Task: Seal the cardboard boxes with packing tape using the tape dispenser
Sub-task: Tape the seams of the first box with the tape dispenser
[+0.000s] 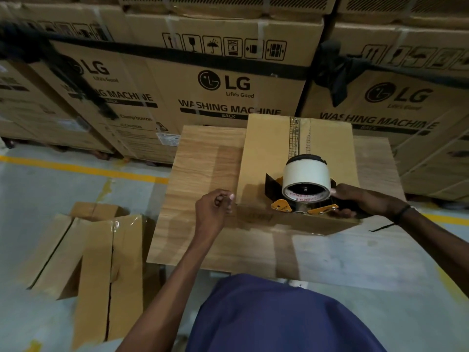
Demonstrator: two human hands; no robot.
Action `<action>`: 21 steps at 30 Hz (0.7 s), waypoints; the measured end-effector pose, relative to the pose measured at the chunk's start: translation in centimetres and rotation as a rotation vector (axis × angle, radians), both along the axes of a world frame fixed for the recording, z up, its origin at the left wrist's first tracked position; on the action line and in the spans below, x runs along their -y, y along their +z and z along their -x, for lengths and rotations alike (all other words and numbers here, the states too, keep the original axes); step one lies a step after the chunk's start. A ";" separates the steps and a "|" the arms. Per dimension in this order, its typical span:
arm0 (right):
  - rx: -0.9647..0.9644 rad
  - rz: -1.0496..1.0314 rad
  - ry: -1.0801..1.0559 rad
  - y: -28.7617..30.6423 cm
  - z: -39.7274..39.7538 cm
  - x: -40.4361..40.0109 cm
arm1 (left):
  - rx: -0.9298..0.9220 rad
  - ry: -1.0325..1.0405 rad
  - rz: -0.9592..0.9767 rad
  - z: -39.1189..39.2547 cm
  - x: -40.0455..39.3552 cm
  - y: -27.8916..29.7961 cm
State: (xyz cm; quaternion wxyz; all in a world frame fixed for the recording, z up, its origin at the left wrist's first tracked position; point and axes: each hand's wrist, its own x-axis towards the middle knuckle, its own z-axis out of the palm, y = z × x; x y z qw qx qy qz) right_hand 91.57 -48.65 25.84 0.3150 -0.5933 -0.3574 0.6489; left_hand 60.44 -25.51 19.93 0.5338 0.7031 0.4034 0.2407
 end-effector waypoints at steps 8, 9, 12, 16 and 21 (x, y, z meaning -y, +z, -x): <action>0.031 0.007 -0.013 -1.5 -0.1 0.6 | -0.027 0.000 0.106 -0.2 0.4 -1.0; 0.029 0.007 -0.017 -1.5 -0.1 0.6 | -0.059 -0.011 0.116 -0.1 0.2 -1.2; 0.016 0.004 -0.029 -1.4 0.0 0.5 | -0.169 0.027 -0.019 0.2 0.1 -1.7; 0.032 0.019 -0.046 -1.3 0.3 0.4 | -0.103 0.053 -0.129 0.0 1.2 -1.3; 0.076 0.012 -0.039 -1.0 0.5 0.4 | -0.187 0.061 -0.278 -0.3 2.7 -0.3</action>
